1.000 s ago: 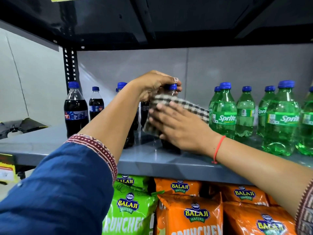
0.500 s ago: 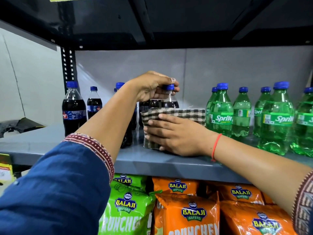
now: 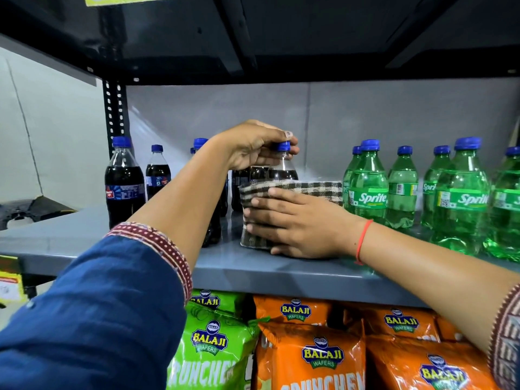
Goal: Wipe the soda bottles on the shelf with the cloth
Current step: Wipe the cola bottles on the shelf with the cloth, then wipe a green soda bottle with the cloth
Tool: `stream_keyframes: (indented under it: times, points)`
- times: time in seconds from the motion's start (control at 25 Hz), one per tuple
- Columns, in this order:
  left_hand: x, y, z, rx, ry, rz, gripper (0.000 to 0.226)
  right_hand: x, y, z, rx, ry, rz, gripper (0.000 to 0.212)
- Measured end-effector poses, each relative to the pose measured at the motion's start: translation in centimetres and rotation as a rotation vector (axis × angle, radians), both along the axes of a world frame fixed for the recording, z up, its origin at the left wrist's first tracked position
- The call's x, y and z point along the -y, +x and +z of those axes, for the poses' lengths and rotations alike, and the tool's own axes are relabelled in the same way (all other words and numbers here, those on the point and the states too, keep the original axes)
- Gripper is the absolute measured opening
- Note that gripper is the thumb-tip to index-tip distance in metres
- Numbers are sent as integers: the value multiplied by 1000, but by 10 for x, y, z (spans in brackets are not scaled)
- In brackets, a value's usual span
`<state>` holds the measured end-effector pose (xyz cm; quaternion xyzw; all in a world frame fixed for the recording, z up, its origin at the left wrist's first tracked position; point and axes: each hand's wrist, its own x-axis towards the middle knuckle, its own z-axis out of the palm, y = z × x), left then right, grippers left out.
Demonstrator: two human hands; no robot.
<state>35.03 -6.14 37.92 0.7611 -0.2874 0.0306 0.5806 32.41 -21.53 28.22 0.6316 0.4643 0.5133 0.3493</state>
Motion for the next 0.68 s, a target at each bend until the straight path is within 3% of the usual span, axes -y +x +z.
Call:
stream_keyframes:
  times: [0.04,0.2,0.44,0.56,0.68]
  points:
    - [0,1,0,3,5,-5,13,2,0,1,2,-8,-12,47]
    - [0,4,0,-16,-41,-26,12,5,-7,6,-121,319,-30,53]
    - [1,-1,8,12,124,9,14,21,-31,-13,-289,287,15,39]
    - [4,-16,27,216,307,191,17,40,-51,-16,-284,316,23,43]
    - [32,-30,46,496,136,291,29,68,-65,-8,-224,356,17,44]
